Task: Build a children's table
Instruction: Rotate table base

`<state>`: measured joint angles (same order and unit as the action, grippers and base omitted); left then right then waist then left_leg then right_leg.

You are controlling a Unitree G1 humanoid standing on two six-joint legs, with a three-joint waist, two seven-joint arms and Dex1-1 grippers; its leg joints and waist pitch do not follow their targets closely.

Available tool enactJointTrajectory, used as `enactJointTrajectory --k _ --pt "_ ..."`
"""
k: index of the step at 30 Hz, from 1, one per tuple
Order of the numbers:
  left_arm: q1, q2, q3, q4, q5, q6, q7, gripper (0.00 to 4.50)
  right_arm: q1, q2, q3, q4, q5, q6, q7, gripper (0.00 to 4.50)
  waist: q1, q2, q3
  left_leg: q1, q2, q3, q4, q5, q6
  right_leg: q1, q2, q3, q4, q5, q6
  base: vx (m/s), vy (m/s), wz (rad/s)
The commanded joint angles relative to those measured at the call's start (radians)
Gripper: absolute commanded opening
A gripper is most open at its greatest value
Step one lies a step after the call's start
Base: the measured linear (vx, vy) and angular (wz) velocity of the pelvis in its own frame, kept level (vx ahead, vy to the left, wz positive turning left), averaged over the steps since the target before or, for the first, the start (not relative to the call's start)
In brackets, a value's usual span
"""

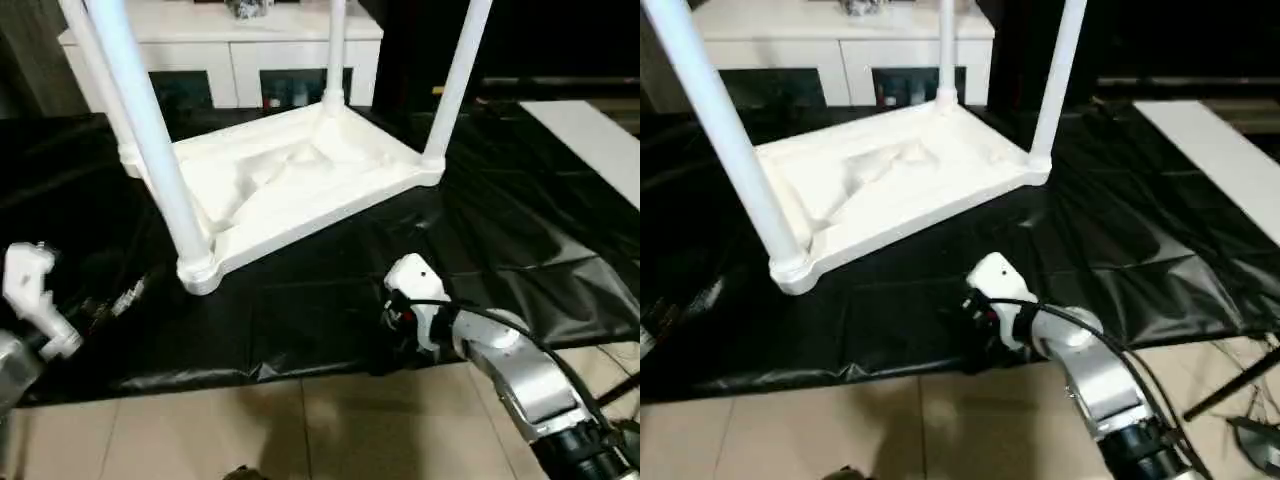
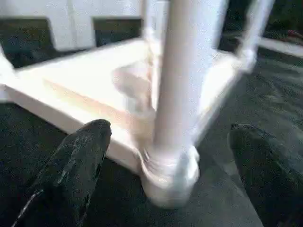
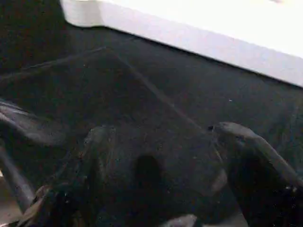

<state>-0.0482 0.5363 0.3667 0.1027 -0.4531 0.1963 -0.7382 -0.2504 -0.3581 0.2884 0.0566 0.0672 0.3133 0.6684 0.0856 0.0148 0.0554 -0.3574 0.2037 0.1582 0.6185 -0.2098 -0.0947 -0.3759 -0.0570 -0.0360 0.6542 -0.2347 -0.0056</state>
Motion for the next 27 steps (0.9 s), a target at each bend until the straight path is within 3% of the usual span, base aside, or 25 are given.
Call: enactJointTrajectory --k 1,7,8,9,11,12,13,14,15,17,18,19,21,26,27 --pt "-0.030 -0.018 -0.017 -0.001 0.020 -0.019 0.051 4.46 -0.016 0.001 -0.008 0.017 -0.002 -0.008 -0.011 3.58 -0.010 0.019 -0.045 0.006 0.025 -0.013 -0.105 -0.332 -0.041 0.019 -0.063 0.045 -0.103 -0.273 -0.145 0.000 0.000 0.00" --pt "-0.094 -0.068 -0.054 0.026 0.037 -0.023 0.089 4.46 -0.022 0.010 -0.009 0.027 -0.007 -0.014 -0.009 3.58 -0.030 0.008 -0.056 -0.002 0.019 -0.008 -0.096 -0.236 -0.027 0.028 -0.062 0.043 -0.095 -0.133 -0.173 0.000 0.000 0.00" --pt "-0.150 -0.094 -0.090 0.069 0.103 -0.054 0.143 4.46 -0.025 0.018 -0.007 0.036 -0.014 -0.016 -0.018 3.58 -0.033 0.010 -0.060 -0.005 0.018 -0.007 -0.091 -0.184 -0.016 0.030 -0.059 0.042 -0.090 -0.053 -0.187 0.000 0.000 0.00" --pt "-0.156 -0.097 -0.093 0.074 0.109 -0.058 0.149 4.46 -0.026 0.019 -0.006 0.037 -0.016 -0.016 -0.020 3.58 -0.033 0.010 -0.064 -0.001 0.016 -0.004 -0.084 -0.162 -0.012 0.030 -0.057 0.042 -0.087 -0.016 -0.189 0.000 0.000 0.00" --pt "-0.182 -0.108 -0.108 0.098 0.136 -0.071 0.175 4.46 -0.030 0.029 -0.009 0.051 -0.024 -0.011 -0.041 3.58 -0.032 0.009 -0.069 -0.010 0.016 -0.005 -0.080 -0.081 0.006 0.038 -0.059 0.038 -0.073 0.124 -0.210 0.000 0.000 0.00" --pt "-0.196 -0.122 -0.118 0.091 0.125 -0.059 0.173 4.46 -0.037 0.041 -0.016 0.073 -0.034 0.000 -0.075 3.58 -0.033 0.011 -0.067 -0.011 0.015 -0.005 -0.080 -0.085 0.006 0.038 -0.058 0.037 -0.074 0.126 -0.210 0.000 0.000 0.00" --pt "-0.202 -0.131 -0.123 0.083 0.115 -0.050 0.169 4.46 -0.041 0.048 -0.020 0.086 -0.040 0.007 -0.095 3.58 -0.034 0.014 -0.069 -0.002 0.016 -0.003 -0.079 -0.099 -0.003 0.033 -0.059 0.038 -0.075 0.120 -0.219 0.000 0.000 0.00" --pt "-0.212 -0.161 -0.148 0.026 0.054 -0.004 0.131 4.46 -0.059 0.075 -0.045 0.142 -0.060 0.035 -0.180 3.58 -0.034 0.014 -0.067 -0.002 0.016 -0.002 -0.080 -0.110 -0.010 0.034 -0.059 0.037 -0.076 0.105 -0.233 0.000 0.000 0.00" --pt "-0.212 -0.161 -0.148 0.026 0.054 -0.004 0.131 4.46 -0.059 0.075 -0.045 0.142 -0.060 0.035 -0.180 3.58 -0.034 0.013 -0.066 -0.002 0.017 0.000 -0.082 -0.121 -0.019 0.033 -0.059 0.038 -0.076 0.087 -0.244 0.000 0.000 0.00" --pt "-0.190 -0.174 -0.190 -0.103 -0.067 0.099 0.049 4.46 -0.093 0.105 -0.091 0.230 -0.068 0.041 -0.276 3.58 -0.032 0.016 -0.068 0.002 0.018 0.001 -0.080 -0.134 -0.028 0.031 -0.062 0.039 -0.074 0.074 -0.248 0.000 0.000 0.00" --pt "-0.189 -0.175 -0.193 -0.111 -0.074 0.106 0.045 4.46 -0.096 0.107 -0.095 0.237 -0.068 0.040 -0.283 3.58 -0.029 0.017 -0.066 0.005 0.019 0.004 -0.082 -0.146 -0.033 0.027 -0.061 0.039 -0.077 0.055 -0.253 0.000 0.000 0.00" --pt "-0.177 -0.175 -0.228 -0.198 -0.155 0.181 -0.003 4.46 -0.133 0.123 -0.131 0.314 -0.069 0.023 -0.349 3.58 -0.026 0.013 -0.064 0.006 0.019 0.007 -0.083 -0.153 -0.043 0.025 -0.058 0.039 -0.075 0.045 -0.251 0.000 0.000 0.00" --pt "-0.173 -0.168 -0.245 -0.235 -0.187 0.211 -0.026 4.46 -0.152 0.128 -0.146 0.349 -0.069 0.012 -0.375 3.58 -0.025 0.013 -0.064 0.006 0.020 0.010 -0.083 -0.150 -0.042 0.026 -0.057 0.038 -0.074 0.040 -0.239 0.000 0.000 0.00" --pt "-0.166 -0.118 -0.320 -0.385 -0.308 0.341 -0.094 4.46 -0.259 0.127 -0.195 0.530 -0.072 -0.071 -0.466 3.58 -0.033 -0.004 -0.061 0.000 0.014 0.016 -0.080 -0.125 -0.031 0.033 -0.054 0.040 -0.078 0.023 -0.208 0.000 0.000 0.00" --pt "-0.166 -0.118 -0.320 -0.385 -0.308 0.341 -0.094 4.46 -0.259 0.127 -0.195 0.530 -0.072 -0.071 -0.466 3.58 -0.033 0.002 -0.063 0.001 0.013 0.015 -0.079 -0.118 -0.030 0.031 -0.054 0.039 -0.075 0.023 -0.207 0.000 0.000 0.00"
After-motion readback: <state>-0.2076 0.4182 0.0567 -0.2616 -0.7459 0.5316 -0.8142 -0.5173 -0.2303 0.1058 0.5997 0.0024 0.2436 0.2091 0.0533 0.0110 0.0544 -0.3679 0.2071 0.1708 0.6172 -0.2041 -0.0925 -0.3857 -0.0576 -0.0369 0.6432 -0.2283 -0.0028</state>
